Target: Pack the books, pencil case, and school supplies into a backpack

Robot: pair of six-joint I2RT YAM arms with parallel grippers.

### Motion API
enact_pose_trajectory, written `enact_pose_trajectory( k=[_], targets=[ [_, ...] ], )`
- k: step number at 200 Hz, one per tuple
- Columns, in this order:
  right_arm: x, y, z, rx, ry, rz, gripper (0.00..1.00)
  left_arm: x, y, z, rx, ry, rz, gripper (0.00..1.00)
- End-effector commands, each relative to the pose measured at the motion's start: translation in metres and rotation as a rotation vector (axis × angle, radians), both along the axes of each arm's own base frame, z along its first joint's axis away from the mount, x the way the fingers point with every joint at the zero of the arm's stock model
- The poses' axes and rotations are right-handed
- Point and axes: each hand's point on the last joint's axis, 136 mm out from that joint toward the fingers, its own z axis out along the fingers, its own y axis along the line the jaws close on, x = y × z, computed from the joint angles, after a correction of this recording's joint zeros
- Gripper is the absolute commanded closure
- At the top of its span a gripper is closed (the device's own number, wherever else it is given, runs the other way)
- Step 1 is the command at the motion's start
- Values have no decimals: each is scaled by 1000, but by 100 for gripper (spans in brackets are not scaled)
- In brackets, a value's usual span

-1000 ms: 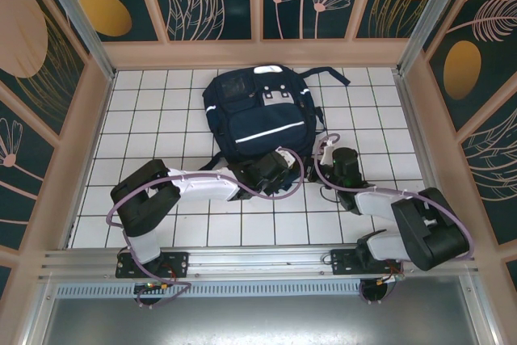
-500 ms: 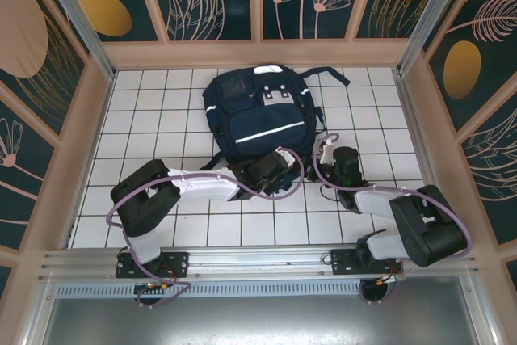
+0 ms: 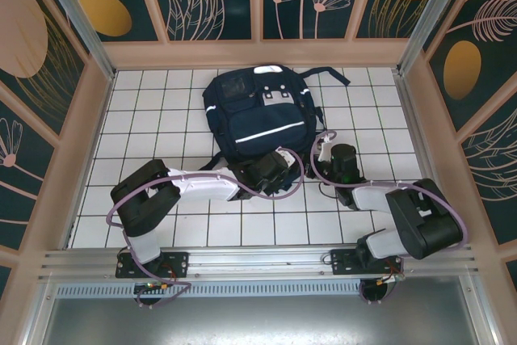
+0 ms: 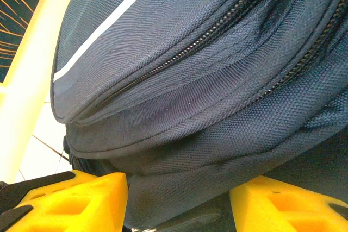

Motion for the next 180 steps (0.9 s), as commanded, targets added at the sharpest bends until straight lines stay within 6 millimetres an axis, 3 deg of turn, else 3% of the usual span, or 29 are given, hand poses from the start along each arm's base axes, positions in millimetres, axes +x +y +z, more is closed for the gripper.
enact_pose_trajectory(
  k=[1, 86, 147, 180],
  targets=[
    [-3, 11, 15, 31, -60, 65, 51, -1, 6, -4, 16, 9, 9, 100],
    [-26, 12, 6, 6, -42, 92, 55, -1, 7, -6, 25, 8, 13, 100],
    [-14, 8, -6, -114, -50, 44, 47, -2, 6, -6, 21, 12, 9, 100],
    [-17, 23, -12, -114, -29, 110, 50, -1, 7, -4, 21, 6, 11, 100]
  ],
)
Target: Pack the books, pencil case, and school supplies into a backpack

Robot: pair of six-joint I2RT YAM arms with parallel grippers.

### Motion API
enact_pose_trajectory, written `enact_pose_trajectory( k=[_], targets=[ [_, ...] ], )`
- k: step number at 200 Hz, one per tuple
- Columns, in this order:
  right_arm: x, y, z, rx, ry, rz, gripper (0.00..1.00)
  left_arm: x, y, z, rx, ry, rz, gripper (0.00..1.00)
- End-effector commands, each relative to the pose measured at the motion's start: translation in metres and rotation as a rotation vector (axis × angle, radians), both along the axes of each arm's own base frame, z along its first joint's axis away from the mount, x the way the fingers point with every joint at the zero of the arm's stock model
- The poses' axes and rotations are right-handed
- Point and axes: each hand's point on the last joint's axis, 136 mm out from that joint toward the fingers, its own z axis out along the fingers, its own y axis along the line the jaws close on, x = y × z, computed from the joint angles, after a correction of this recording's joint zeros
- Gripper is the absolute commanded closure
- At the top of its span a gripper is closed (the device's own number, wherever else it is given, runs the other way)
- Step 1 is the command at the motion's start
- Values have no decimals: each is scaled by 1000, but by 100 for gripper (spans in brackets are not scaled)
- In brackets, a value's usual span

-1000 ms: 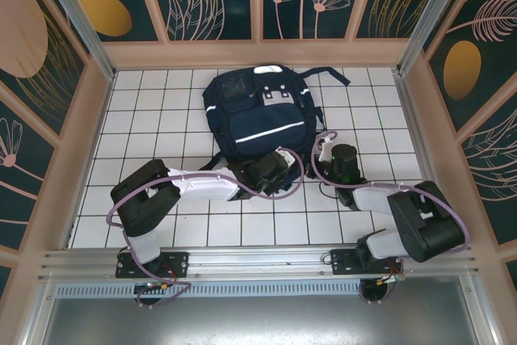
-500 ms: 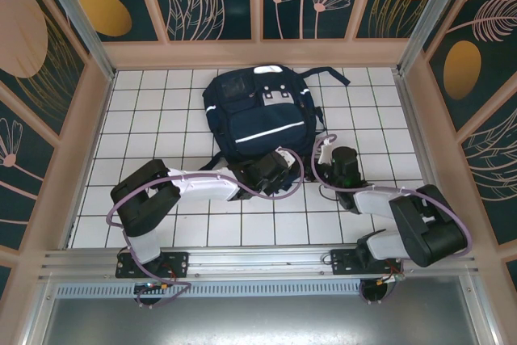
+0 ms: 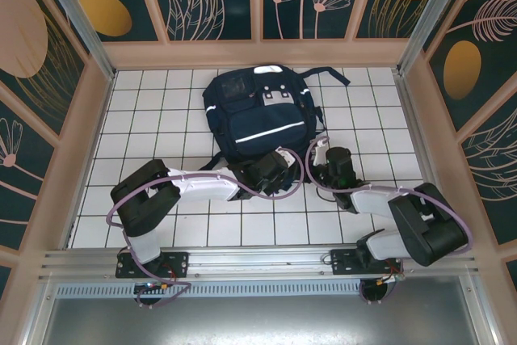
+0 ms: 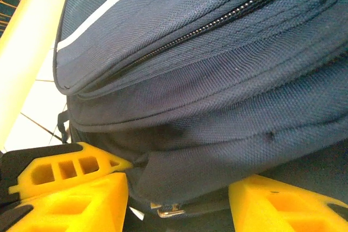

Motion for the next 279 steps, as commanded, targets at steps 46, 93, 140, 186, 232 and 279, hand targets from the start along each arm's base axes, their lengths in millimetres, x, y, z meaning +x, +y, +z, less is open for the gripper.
enact_pose_trajectory(
  k=[46, 93, 140, 186, 232, 279],
  targets=[
    [-19, 10, -12, -33, 21, 69, 51, 0, 7, -4, 23, 0, 13, 100],
    [-35, 15, -5, 6, 18, 117, 52, 3, 11, -4, 34, -19, 30, 100],
    [-34, 9, -1, -37, -4, 91, 52, 8, 15, 13, 14, -82, 52, 100],
    [-19, 6, 8, -151, -122, 12, 48, 3, 23, 8, 4, -81, 50, 83],
    [-8, 8, 33, -151, -299, 8, 42, 5, 24, 9, -31, -88, 68, 99],
    [-3, 9, 40, -110, -302, 48, 40, 18, 25, 58, -145, -146, 92, 100]
  ],
)
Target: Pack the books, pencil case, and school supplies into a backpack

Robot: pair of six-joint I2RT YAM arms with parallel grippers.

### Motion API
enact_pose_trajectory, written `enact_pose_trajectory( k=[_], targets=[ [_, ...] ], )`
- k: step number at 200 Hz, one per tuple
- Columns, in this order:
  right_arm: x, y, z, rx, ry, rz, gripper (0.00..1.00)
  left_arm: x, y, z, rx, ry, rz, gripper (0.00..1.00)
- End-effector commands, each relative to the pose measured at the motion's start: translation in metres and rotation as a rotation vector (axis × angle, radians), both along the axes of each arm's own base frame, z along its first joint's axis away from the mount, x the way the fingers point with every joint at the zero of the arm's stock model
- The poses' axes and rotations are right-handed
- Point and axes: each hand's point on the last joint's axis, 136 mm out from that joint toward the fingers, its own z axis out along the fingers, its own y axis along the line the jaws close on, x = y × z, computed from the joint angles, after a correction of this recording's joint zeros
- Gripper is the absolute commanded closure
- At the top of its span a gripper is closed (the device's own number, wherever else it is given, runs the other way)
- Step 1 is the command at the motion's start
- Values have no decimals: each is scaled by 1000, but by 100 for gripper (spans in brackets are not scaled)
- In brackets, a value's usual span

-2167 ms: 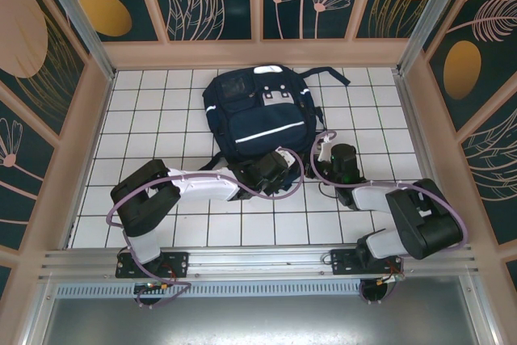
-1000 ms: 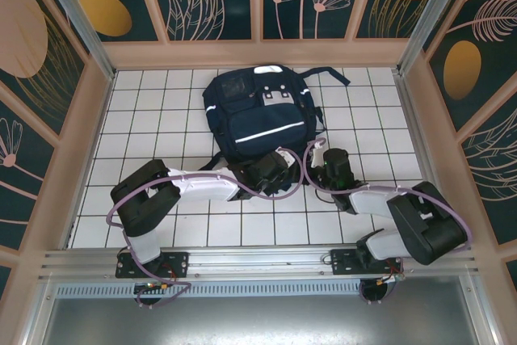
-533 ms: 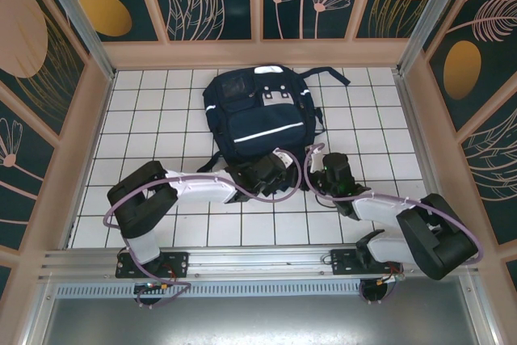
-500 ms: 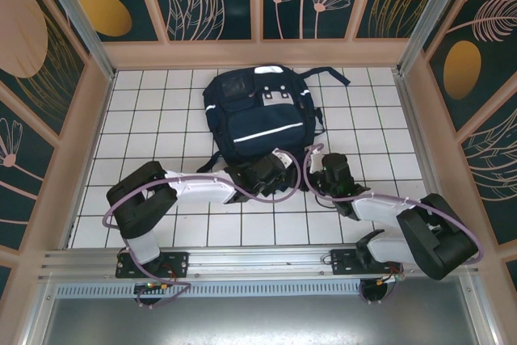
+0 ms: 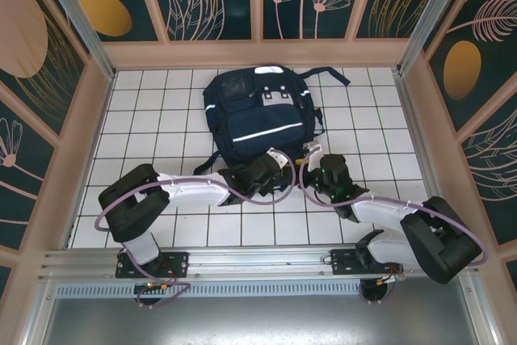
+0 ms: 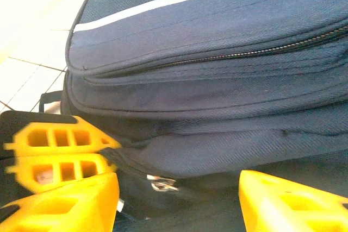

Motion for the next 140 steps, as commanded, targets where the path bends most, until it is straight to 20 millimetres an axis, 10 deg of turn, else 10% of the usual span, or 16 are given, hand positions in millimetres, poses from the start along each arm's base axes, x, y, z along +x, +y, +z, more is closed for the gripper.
enact_pose_trajectory(
  k=[1, 46, 140],
  targets=[
    [8, 5, 22, 47, -69, 39, 40, 18, 9, 42, -92, -75, 57, 100],
    [5, 15, 33, 143, -53, 142, 43, 25, 9, 70, -190, -74, 52, 100],
    [-17, 29, -23, 76, 91, 180, 45, 30, 14, 80, -259, -57, 72, 100]
  ],
)
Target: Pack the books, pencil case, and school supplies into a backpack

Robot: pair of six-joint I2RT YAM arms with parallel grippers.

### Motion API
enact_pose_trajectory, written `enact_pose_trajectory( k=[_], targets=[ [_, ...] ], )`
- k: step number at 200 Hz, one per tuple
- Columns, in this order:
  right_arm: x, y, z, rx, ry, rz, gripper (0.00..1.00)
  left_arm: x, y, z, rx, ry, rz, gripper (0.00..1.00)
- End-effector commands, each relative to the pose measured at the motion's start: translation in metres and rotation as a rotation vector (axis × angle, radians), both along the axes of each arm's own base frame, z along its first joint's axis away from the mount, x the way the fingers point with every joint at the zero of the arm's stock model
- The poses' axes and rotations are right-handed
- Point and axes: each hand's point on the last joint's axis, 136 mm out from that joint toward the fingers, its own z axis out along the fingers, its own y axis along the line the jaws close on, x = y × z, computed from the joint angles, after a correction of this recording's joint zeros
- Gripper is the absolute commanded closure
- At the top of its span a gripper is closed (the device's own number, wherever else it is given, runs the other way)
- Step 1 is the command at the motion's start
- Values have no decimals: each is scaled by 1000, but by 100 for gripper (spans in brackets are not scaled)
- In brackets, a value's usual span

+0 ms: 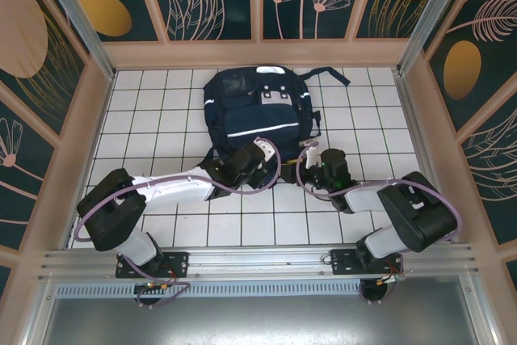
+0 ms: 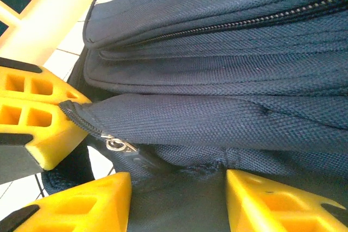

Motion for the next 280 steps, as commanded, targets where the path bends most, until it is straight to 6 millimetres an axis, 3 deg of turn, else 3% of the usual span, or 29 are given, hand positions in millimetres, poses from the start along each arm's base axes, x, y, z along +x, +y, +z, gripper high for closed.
enact_pose_trajectory(
  k=[1, 35, 75, 121, 132, 144, 166, 182, 220, 267, 276, 280],
  targets=[
    [-19, 7, -9, -45, 6, 36, 45, 21, -10, 55, -169, -109, 59, 100],
    [-28, 9, 4, -57, -52, 48, 43, 20, -12, 53, -173, -99, 47, 100],
    [-12, 18, 14, -149, -121, 64, 48, 16, -15, 48, -173, -80, 25, 100],
    [1, 27, 10, -226, -147, 85, 52, 15, -15, 46, -174, -74, 18, 100],
    [2, 27, 10, -232, -150, 80, 57, 15, -16, 45, -171, -72, 14, 100],
    [3, 26, 10, -237, -152, 68, 75, 15, -16, 45, -172, -72, 14, 100],
    [6, 17, 12, -243, -161, 11, 85, 16, -15, 41, -164, -68, 17, 100],
    [6, 7, 16, -238, -171, -41, 100, 16, -14, 40, -157, -71, 23, 100],
    [7, -14, 22, -230, -174, -145, 100, 16, -10, 36, -150, -75, 36, 100],
    [1, -22, 24, -219, -167, -159, 100, 15, -8, 36, -155, -78, 42, 100],
    [0, -21, 30, -202, -178, -150, 78, 15, -9, 36, -158, -73, 37, 100],
    [-1, -20, 32, -195, -183, -151, 72, 15, -9, 37, -162, -72, 37, 100]
  ],
)
